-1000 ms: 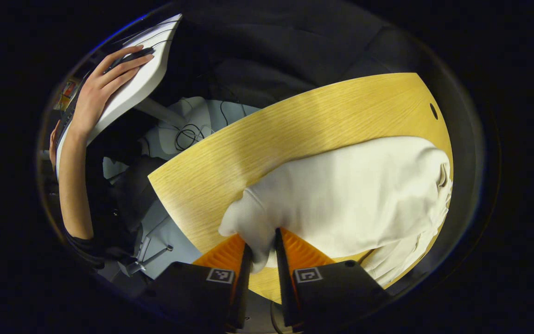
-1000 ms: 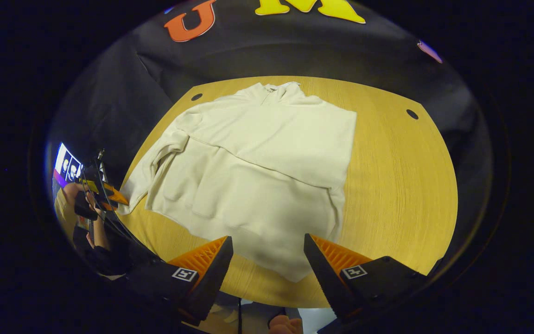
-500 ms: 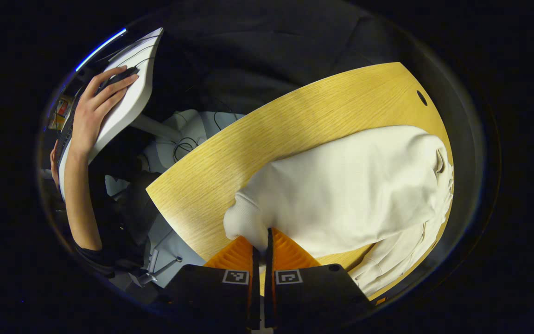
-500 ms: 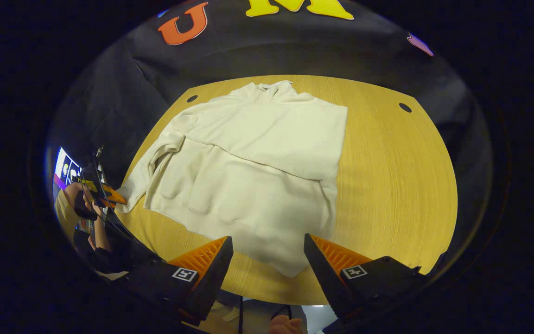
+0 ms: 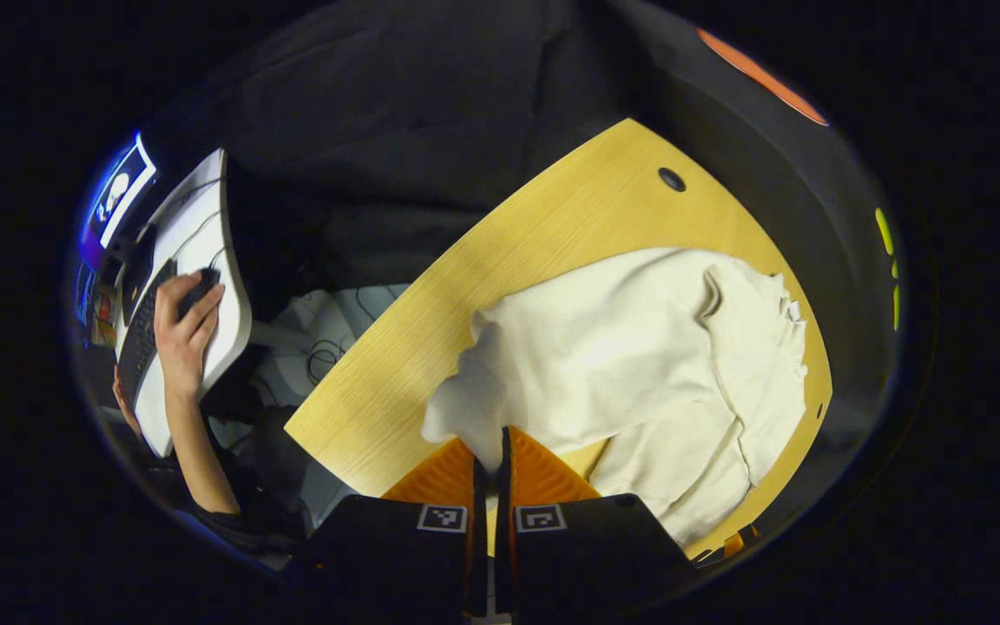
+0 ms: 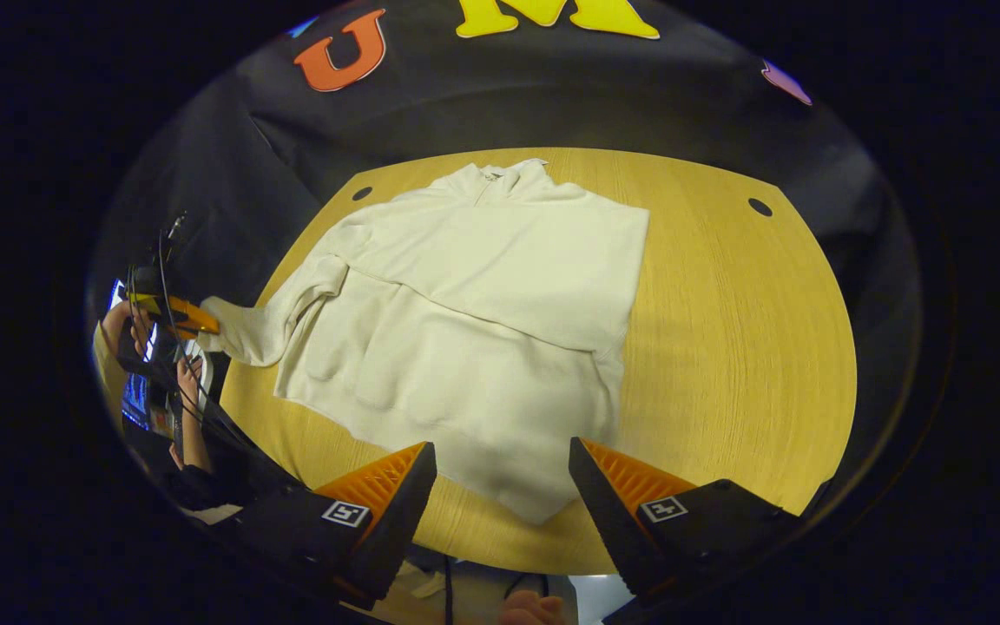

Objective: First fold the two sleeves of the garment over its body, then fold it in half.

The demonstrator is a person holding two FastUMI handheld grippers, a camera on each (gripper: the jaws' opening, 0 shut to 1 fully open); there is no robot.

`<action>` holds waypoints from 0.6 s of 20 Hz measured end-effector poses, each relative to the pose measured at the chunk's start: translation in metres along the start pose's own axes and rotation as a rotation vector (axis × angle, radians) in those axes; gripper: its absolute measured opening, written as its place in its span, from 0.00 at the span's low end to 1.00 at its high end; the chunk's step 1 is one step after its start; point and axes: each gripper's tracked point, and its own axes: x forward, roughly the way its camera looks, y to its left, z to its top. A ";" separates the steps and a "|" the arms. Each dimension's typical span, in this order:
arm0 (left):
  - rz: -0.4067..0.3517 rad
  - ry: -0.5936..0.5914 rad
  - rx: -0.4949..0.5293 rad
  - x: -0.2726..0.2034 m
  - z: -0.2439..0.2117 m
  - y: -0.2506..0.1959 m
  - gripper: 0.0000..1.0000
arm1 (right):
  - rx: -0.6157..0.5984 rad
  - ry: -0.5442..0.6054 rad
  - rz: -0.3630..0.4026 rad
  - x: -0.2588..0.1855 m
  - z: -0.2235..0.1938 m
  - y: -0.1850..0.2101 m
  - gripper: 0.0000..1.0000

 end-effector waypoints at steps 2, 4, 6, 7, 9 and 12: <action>-0.012 -0.036 0.052 -0.014 0.017 -0.029 0.06 | 0.011 0.001 0.004 -0.001 0.001 -0.004 0.93; -0.044 -0.052 0.103 -0.023 0.028 -0.066 0.06 | 0.015 -0.007 0.001 -0.002 0.003 -0.011 0.93; -0.058 -0.085 0.170 -0.030 0.038 -0.101 0.06 | 0.022 -0.013 -0.004 -0.004 0.004 -0.019 0.93; -0.056 -0.106 0.213 -0.031 0.043 -0.118 0.06 | 0.028 -0.014 -0.005 -0.004 0.003 -0.023 0.96; -0.070 -0.126 0.298 -0.033 0.045 -0.155 0.06 | 0.041 -0.012 -0.007 -0.006 0.001 -0.032 0.93; -0.123 -0.131 0.383 -0.029 0.037 -0.220 0.06 | 0.059 -0.007 -0.004 -0.009 -0.005 -0.044 0.96</action>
